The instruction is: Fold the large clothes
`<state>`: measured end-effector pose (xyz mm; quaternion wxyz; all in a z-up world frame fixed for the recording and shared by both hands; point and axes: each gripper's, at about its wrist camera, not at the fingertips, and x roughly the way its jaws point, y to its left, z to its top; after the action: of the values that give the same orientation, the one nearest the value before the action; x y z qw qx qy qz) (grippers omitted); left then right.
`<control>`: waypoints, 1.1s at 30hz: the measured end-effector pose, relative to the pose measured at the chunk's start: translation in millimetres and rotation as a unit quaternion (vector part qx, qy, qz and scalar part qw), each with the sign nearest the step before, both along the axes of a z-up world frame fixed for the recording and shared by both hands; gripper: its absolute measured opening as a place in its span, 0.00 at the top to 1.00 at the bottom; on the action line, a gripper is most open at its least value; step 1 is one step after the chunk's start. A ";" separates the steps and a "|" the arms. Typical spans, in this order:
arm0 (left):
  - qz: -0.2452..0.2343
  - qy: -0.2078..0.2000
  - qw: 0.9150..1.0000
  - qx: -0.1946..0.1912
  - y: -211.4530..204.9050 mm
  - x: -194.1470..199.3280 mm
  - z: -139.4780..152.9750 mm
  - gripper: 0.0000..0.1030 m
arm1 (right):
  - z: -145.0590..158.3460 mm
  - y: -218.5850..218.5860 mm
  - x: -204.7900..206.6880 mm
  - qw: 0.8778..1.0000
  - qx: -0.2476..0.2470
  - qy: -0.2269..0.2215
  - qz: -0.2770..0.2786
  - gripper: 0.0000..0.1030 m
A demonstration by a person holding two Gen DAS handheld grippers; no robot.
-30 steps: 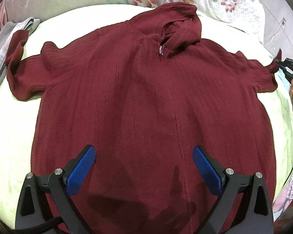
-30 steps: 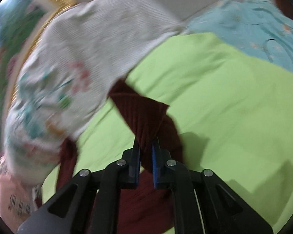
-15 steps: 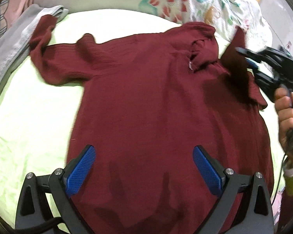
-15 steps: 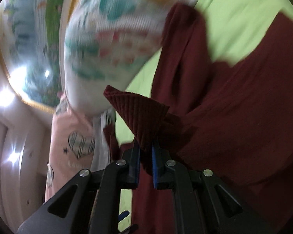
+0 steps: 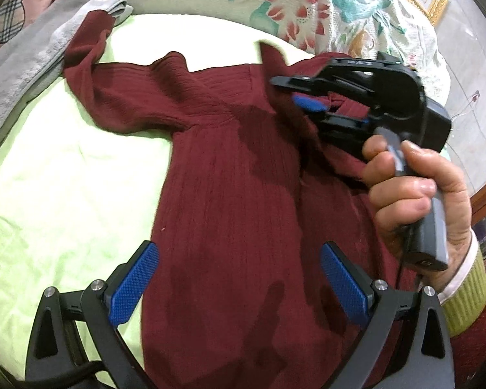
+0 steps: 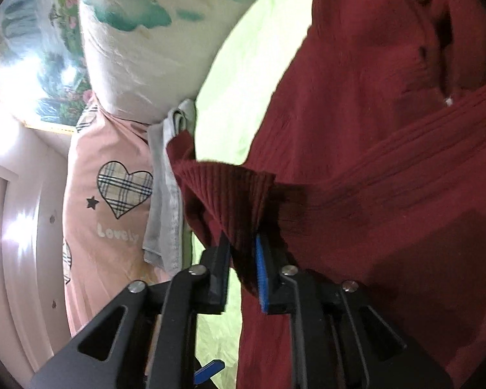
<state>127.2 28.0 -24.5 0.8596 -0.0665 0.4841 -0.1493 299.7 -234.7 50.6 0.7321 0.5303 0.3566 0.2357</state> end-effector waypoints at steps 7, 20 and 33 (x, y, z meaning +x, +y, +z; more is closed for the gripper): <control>-0.017 -0.007 0.998 -0.056 -14.8 40.6 4.5 0.03 | -12.1 -10.7 -22.8 0.999 0.032 -0.035 -0.021 0.50; -0.036 0.024 0.995 -0.092 -48.7 121.7 -25.6 1.00 | -27.7 -113.6 -167.0 0.974 -0.067 -0.028 -0.213 0.50; 0.002 -0.044 0.995 -0.091 1.5 127.4 4.8 0.98 | -45.5 -189.6 -151.0 0.945 -0.206 0.078 -0.240 0.50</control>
<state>254.5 29.6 -19.7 0.8705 -0.1387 0.4304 -0.1942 148.7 -424.4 5.1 0.8300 0.4550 0.3154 -0.0680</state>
